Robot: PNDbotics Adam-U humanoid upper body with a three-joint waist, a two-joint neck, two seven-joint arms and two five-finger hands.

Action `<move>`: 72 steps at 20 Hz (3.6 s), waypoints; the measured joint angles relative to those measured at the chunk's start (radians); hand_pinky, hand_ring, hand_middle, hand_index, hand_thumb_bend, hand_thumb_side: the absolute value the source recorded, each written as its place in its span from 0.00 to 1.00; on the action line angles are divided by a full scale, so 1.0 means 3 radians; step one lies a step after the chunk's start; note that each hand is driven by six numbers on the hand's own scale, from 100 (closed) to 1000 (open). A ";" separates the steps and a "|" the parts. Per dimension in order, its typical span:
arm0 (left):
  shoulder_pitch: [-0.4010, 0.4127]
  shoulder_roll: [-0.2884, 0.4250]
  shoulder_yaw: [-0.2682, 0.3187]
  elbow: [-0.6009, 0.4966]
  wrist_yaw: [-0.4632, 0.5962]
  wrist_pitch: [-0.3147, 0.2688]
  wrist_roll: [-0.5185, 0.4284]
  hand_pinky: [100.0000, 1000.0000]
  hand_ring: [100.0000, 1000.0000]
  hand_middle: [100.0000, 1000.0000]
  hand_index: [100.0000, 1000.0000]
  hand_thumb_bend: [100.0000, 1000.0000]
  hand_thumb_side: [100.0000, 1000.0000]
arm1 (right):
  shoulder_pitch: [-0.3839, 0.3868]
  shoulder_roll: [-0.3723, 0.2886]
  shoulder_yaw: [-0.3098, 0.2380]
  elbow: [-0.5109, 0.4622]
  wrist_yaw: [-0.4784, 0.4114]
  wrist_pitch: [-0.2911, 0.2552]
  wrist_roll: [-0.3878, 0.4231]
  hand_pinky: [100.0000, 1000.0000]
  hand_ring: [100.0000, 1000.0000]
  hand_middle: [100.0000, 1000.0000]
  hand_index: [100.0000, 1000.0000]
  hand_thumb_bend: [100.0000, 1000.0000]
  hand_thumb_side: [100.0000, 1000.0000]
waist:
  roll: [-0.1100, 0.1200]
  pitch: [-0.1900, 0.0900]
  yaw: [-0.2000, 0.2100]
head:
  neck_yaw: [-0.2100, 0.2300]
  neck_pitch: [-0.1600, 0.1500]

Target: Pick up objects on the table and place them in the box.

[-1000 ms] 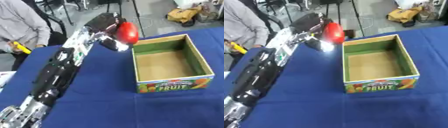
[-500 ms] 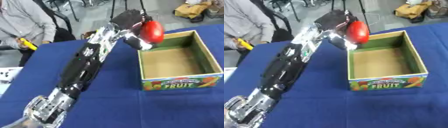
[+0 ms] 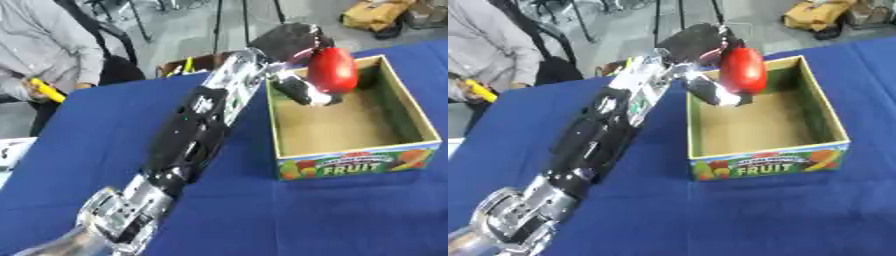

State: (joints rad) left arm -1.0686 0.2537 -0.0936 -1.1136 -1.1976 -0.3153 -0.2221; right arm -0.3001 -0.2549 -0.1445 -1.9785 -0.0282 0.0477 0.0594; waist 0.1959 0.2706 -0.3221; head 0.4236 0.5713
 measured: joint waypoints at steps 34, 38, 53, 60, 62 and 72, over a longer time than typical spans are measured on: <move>-0.0045 -0.0041 0.0028 0.0465 0.0175 -0.0469 -0.0997 0.58 0.69 0.75 0.64 0.00 0.67 | -0.0060 0.0026 0.0031 0.0000 -0.0005 0.0034 0.0025 0.34 0.23 0.32 0.41 0.15 0.56 | 0.0084 0.0000 -0.0159 | 0.0210 -0.0068; -0.0045 -0.0041 0.0028 0.0485 0.0102 -0.0545 -0.1096 0.63 0.81 0.90 0.67 0.00 0.67 | -0.0072 0.0032 0.0032 0.0000 -0.0006 0.0040 0.0029 0.34 0.23 0.32 0.41 0.15 0.56 | 0.0090 0.0000 -0.0176 | 0.0225 -0.0076; -0.0043 -0.0040 0.0021 0.0449 -0.0266 -0.0729 -0.1056 0.75 0.94 1.00 0.98 0.42 0.88 | -0.0072 0.0050 0.0032 0.0000 -0.0006 0.0049 0.0036 0.34 0.23 0.32 0.41 0.15 0.56 | 0.0108 -0.0001 -0.0182 | 0.0228 -0.0078; -0.0043 -0.0037 0.0018 0.0371 -0.0369 -0.0713 -0.1023 0.78 0.96 1.00 1.00 0.60 0.94 | -0.0072 0.0051 0.0032 0.0000 -0.0006 0.0053 0.0038 0.34 0.23 0.32 0.40 0.16 0.55 | 0.0108 -0.0008 -0.0180 | 0.0228 -0.0078; -0.0043 -0.0037 0.0019 0.0353 -0.0388 -0.0684 -0.0994 0.77 0.96 1.00 1.00 0.66 0.89 | -0.0072 0.0051 0.0032 0.0000 -0.0006 0.0056 0.0041 0.34 0.23 0.32 0.40 0.15 0.55 | 0.0108 -0.0008 -0.0179 | 0.0229 -0.0078; -0.0034 -0.0011 0.0116 -0.0136 -0.0156 -0.0349 -0.0383 0.63 0.80 0.82 0.90 0.22 0.99 | -0.0069 0.0053 0.0032 0.0000 -0.0009 0.0069 0.0040 0.34 0.23 0.32 0.40 0.15 0.55 | 0.0104 -0.0033 -0.0130 | 0.0225 -0.0077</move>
State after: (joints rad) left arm -1.0789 0.2504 -0.0589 -1.1544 -1.2445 -0.4199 -0.3369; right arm -0.3206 -0.2392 -0.1349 -1.9785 -0.0310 0.0683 0.0714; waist 0.2272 0.2609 -0.3612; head 0.4912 0.5481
